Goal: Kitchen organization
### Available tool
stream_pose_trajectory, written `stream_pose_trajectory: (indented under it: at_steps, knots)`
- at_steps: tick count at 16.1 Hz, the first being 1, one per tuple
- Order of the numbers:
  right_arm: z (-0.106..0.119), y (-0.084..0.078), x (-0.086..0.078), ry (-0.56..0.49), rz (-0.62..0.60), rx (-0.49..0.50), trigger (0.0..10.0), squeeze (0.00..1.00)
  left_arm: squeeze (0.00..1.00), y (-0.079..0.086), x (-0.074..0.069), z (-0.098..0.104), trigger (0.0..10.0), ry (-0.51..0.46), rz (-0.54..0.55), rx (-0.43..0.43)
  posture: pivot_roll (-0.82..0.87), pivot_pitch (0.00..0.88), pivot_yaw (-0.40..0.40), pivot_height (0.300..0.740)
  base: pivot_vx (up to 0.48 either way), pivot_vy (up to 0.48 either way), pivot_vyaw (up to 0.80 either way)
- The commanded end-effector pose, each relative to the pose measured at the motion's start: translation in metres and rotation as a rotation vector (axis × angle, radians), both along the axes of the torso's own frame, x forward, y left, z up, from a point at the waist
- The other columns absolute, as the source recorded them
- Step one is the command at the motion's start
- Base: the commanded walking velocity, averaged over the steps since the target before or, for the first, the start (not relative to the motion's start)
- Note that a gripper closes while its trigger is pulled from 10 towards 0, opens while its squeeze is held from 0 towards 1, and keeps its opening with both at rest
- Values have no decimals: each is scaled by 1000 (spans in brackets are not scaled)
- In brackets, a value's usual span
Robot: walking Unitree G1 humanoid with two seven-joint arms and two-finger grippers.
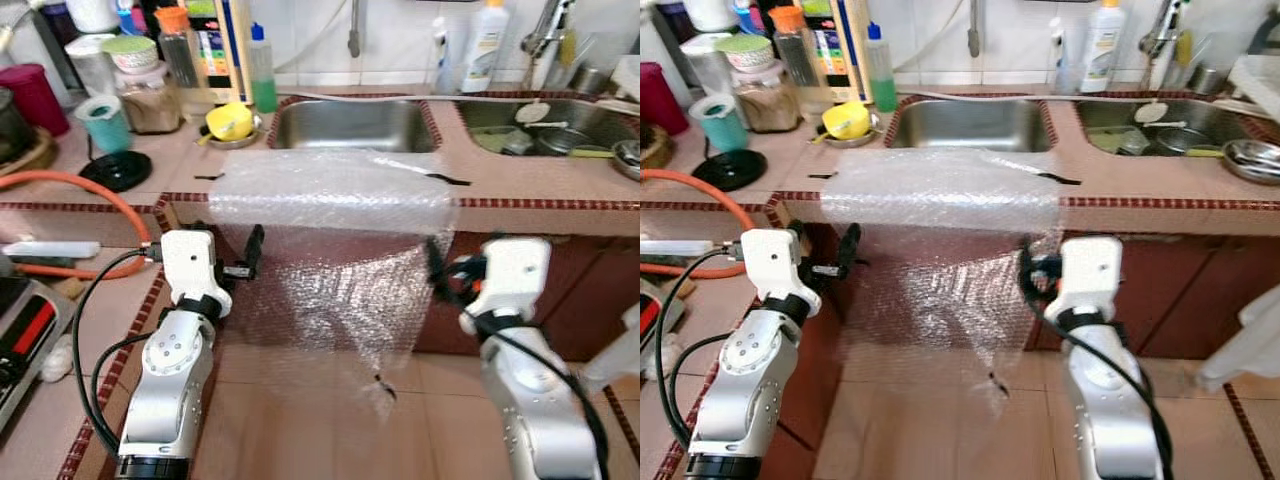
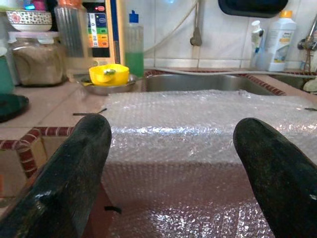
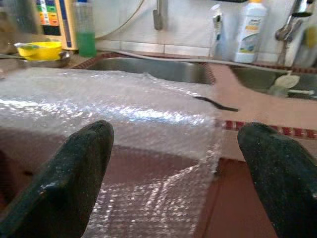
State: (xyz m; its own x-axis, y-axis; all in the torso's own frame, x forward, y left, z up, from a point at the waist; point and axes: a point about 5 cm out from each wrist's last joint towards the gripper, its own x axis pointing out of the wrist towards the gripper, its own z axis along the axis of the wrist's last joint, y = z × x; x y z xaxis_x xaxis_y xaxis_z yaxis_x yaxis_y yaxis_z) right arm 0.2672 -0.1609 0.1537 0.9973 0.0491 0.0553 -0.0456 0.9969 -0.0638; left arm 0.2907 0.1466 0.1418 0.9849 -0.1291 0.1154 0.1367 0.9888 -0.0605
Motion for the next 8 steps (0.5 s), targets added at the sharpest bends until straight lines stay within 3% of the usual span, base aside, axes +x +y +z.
stream_pose_trajectory:
  at_steps: [1, 8]
  knots:
    - [0, -1, -1, 10, -3, 14, 10000, 0, 0, -2, 0, 7, 10000, -29, -13, 12, -11, 0, 79, 740, 0, 0, 0]
    - [6, 0, -4, -34, 3, -1, 10000, 0, 0, -5, 3, 12, 10000, -35, -44, -17, -17, 0, 96, 740, 0, 0, 0]
